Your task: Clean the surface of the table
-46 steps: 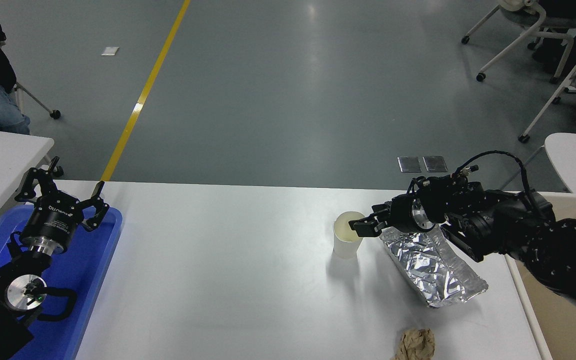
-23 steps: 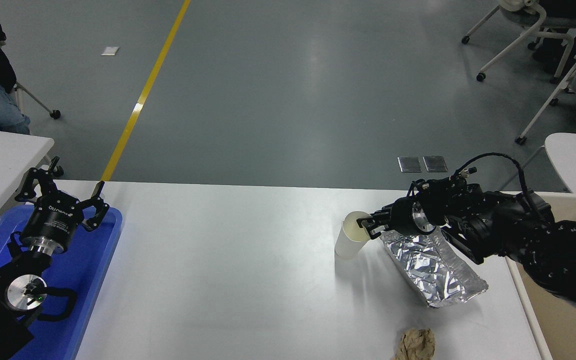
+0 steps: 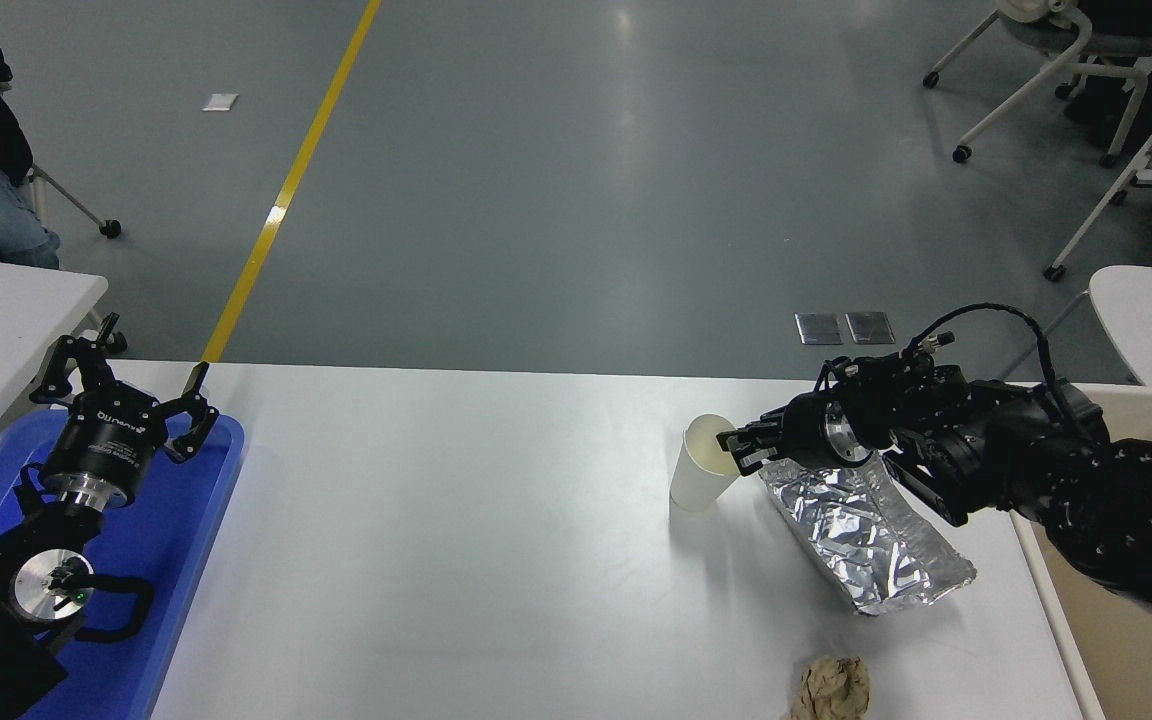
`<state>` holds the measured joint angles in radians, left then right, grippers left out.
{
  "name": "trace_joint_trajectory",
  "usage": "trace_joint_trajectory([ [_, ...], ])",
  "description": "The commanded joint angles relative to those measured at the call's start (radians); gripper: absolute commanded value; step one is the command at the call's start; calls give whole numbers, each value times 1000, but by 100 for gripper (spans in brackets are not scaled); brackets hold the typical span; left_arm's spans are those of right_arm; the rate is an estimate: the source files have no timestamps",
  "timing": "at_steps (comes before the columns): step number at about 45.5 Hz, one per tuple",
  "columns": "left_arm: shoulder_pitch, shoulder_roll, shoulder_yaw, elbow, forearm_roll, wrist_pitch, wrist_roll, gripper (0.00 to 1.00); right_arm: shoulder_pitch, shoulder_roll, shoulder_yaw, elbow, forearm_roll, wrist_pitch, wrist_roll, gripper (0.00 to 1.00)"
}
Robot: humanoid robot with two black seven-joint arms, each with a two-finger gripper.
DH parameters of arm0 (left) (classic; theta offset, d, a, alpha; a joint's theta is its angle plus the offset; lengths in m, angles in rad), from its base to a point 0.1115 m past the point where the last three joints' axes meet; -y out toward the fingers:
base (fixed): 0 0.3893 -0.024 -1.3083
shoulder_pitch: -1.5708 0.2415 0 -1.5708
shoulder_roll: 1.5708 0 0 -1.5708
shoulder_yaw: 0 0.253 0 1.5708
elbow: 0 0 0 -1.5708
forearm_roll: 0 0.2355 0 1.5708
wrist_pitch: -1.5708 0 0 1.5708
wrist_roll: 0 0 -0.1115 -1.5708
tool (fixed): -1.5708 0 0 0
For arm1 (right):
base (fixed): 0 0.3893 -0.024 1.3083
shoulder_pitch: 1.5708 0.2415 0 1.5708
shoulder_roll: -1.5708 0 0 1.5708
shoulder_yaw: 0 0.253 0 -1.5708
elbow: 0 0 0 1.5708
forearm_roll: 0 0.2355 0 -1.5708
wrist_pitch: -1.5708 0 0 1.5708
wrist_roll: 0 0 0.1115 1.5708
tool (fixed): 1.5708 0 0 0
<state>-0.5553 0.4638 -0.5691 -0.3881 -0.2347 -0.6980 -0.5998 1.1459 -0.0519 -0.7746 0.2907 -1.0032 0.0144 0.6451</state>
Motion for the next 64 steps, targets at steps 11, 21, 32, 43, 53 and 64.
trace_joint_trajectory([
  [11, 0, -1, 0, 0, 0, 0, 0, 100, 78, -19, 51, 18, 228, 19, 108, 0],
  [21, 0, -1, 0, 0, 0, 0, 0, 100, 118, -71, 143, 4, 416, 142, 122, 0],
  [32, 0, 1, 0, 0, 0, 0, 0, 100, 144, -155, 230, -2, 587, 222, 108, 0],
  [43, 0, -1, 0, 0, 0, 0, 0, 100, 88, -195, 238, -145, 724, 236, 41, 0],
  [53, 0, -1, 0, 0, 0, 0, 0, 100, 26, -203, 293, -255, 791, 236, -94, 0],
  [64, 0, -1, 0, 0, 0, 0, 0, 100, -20, -246, 360, -323, 790, 228, -294, 0],
])
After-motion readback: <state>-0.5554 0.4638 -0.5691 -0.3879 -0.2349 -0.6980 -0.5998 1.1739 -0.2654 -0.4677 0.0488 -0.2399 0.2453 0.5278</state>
